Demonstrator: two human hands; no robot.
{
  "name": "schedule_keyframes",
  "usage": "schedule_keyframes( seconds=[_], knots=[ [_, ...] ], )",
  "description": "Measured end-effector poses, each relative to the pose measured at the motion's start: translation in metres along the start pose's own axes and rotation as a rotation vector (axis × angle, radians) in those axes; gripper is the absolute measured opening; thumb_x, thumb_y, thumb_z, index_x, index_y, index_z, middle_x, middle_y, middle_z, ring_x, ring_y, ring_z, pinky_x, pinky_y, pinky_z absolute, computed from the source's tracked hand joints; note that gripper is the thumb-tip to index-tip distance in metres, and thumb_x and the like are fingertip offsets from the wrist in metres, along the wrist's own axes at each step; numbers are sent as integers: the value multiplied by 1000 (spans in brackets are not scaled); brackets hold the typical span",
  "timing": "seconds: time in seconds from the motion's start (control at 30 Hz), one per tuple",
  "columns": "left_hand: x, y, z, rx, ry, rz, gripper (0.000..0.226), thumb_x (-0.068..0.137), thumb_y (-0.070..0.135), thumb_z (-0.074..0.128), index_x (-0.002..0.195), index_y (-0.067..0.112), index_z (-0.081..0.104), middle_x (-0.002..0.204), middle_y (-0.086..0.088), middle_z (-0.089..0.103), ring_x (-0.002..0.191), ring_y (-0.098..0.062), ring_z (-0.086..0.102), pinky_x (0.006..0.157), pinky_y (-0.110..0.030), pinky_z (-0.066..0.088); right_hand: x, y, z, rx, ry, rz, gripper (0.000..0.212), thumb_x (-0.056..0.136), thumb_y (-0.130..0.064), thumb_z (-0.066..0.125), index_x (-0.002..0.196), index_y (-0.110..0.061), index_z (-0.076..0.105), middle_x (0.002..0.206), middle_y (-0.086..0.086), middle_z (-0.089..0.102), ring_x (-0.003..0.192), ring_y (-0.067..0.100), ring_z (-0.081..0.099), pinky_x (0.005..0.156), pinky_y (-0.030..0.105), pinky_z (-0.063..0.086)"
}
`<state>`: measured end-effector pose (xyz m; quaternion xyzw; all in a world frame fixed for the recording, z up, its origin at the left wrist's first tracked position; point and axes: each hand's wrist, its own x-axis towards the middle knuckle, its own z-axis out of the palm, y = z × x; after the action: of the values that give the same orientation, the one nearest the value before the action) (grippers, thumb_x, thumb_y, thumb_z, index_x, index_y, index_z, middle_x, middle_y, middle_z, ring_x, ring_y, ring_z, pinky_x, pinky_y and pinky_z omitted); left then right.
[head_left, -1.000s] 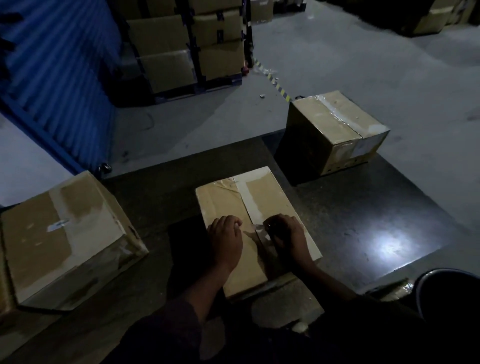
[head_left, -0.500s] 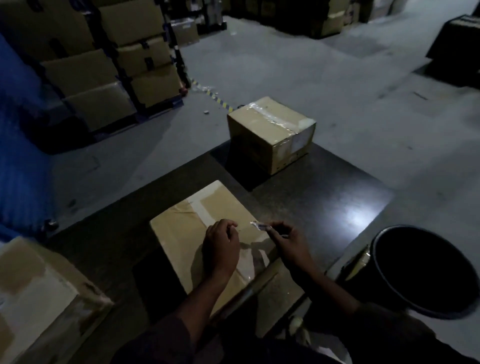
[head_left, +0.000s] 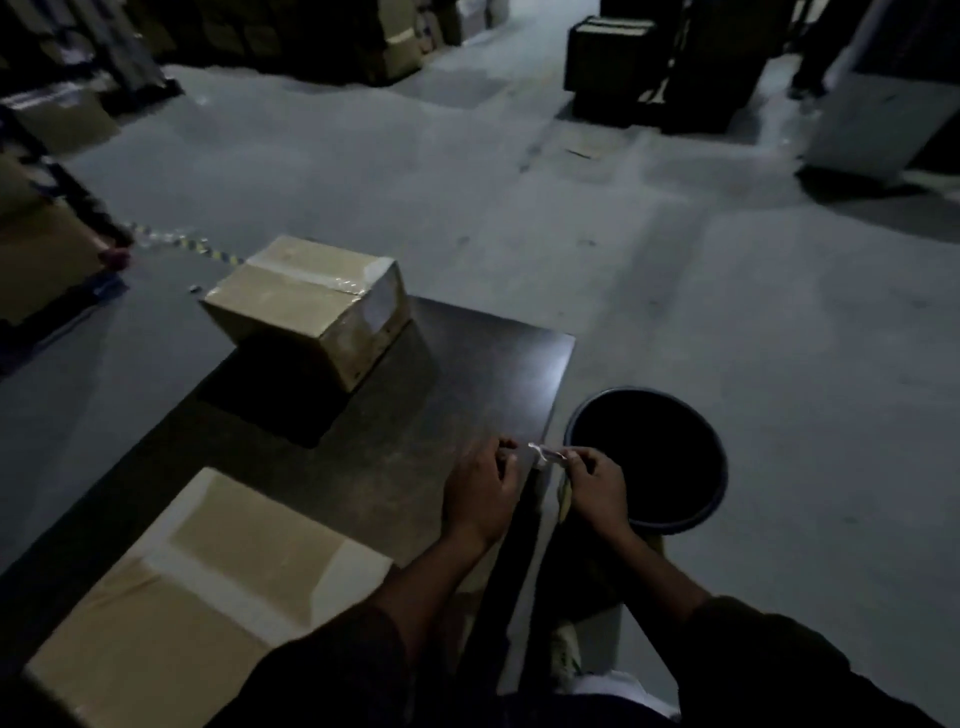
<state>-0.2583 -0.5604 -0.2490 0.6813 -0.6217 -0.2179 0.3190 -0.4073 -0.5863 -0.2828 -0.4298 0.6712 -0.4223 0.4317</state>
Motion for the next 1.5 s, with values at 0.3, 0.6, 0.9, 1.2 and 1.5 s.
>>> schedule_keyframes(
  seconds=[0.3,0.6,0.9,1.2,1.5],
  knots=[
    [60,47,108,79,-389,51,20,92,29,57,109,22,63,105,-1,70,97,-21,65,80,-33,53,85,62,-76,-67,282,337,16,87,-7,65,78,-18,72,83,9,73,79,25,69,75,33,56],
    [91,54,151,145,-453,71,22,93,28,58,114,22,64,106,2,72,98,-18,66,82,-31,50,129,81,-95,-105,275,441,17,77,-35,81,75,-20,74,77,1,72,74,21,68,73,30,54],
    [111,56,165,148,-459,39,20,94,30,58,113,25,63,104,4,71,95,-15,66,79,-30,50,152,87,-93,-137,223,467,5,81,-14,76,81,-18,75,80,-1,69,80,18,65,76,24,47],
    [116,61,169,142,-483,32,22,94,28,58,115,24,63,102,5,70,93,-13,65,79,-28,49,161,85,-93,-157,195,427,13,77,-7,77,82,-19,72,82,-1,69,78,14,63,75,23,45],
    [118,62,162,101,-439,-1,22,93,28,58,114,24,62,102,3,70,95,-15,65,83,-35,53,153,71,-76,-124,53,251,9,84,-15,72,84,-23,71,83,-5,70,83,11,65,75,25,49]
  ],
)
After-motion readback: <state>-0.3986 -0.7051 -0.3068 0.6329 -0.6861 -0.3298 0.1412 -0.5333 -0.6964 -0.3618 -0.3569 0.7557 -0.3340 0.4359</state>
